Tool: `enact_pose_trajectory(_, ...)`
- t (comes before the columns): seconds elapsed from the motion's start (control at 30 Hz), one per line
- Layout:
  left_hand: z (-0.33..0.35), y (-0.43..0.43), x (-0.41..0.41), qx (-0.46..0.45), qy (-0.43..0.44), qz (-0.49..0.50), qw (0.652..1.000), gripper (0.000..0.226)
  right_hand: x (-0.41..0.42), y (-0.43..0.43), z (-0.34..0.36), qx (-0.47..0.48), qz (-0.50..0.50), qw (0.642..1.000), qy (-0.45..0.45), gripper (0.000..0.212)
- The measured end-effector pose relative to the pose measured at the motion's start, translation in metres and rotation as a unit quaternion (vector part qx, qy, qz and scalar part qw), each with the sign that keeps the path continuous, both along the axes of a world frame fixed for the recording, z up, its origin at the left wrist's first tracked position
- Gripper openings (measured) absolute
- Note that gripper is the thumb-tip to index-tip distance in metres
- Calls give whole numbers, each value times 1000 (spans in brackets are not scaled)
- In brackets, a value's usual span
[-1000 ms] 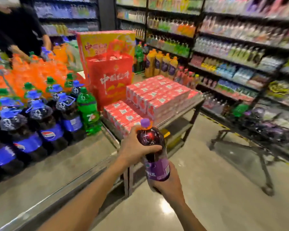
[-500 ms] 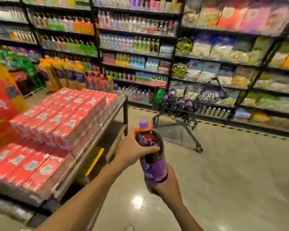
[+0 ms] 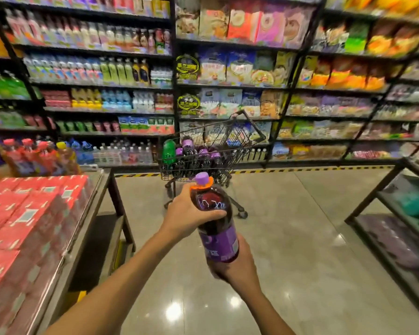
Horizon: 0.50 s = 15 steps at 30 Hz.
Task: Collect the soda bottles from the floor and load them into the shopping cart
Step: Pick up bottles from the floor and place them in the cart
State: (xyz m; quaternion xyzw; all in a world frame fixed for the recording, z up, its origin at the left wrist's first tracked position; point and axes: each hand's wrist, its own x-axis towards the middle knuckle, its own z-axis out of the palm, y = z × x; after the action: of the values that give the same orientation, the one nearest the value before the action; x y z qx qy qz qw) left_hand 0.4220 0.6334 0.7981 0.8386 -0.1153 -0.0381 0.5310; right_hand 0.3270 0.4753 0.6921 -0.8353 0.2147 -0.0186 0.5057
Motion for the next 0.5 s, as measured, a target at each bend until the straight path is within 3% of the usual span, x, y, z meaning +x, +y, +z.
enact_pose_trajectory(0.17,-6,-29,74,11,-2,-14,1000,95,66,-23,-19,22,-35,999,0,71)
enact_pose_trajectory(0.5,-15,-107,222,2,17,-23,1000,90,214,-106,-49,44,-29,999,-14,86)
